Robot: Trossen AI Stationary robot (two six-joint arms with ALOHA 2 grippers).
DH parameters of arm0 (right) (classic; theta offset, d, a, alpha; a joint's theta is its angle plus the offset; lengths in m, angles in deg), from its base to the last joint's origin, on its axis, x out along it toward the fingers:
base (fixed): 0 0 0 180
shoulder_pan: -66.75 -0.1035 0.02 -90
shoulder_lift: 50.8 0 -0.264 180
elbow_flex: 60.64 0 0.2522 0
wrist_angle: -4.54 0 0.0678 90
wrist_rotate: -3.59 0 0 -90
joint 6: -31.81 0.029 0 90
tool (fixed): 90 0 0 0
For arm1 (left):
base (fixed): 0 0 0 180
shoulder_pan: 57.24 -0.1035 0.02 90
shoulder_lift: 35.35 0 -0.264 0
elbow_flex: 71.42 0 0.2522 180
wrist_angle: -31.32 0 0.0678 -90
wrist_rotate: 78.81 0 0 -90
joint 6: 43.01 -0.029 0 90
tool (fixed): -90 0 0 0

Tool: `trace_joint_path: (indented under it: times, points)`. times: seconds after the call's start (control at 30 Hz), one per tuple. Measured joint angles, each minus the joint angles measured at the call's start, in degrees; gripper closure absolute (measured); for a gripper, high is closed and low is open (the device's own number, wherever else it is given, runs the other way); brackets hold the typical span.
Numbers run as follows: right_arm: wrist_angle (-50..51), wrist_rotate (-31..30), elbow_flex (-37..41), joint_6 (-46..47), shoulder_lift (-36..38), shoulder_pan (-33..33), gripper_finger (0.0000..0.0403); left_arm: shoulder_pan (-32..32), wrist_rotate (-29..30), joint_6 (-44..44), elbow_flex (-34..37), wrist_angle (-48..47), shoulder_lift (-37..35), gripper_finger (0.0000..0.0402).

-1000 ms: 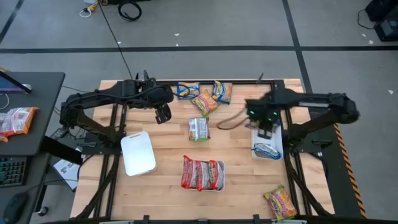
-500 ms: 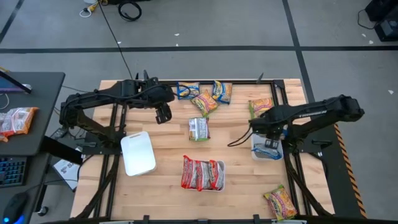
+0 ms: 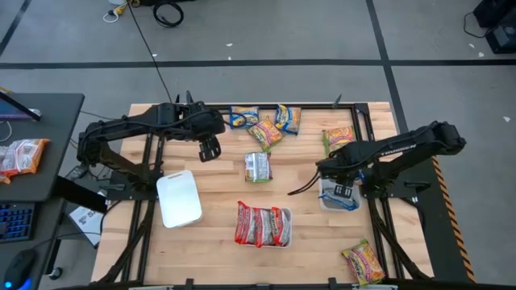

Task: Sort Maruchan noodles
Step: Put the bottom blue noodle pack into the right white bin

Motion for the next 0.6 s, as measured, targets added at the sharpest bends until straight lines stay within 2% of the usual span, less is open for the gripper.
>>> trace_joint_path:
  times: [0.3, 0.47, 0.6]
  points:
    - [-1.34, -0.72, -5.08, 0.55, 2.92, 0.0, 0.0279, -2.41, -0.59, -1.67, 0.09, 3.71, -2.05, 0.0148]
    - [-4.56, -1.13, -2.95, 0.59, 3.09, -1.04, 0.0281, -4.7, -6.1, -0.07, 1.56, 10.33, -6.42, 0.0148]
    - [-4.79, -0.97, 1.55, 1.82, 3.42, -3.56, 0.0282, -5.07, -7.08, 2.49, 2.9, 10.72, -9.29, 0.0148]
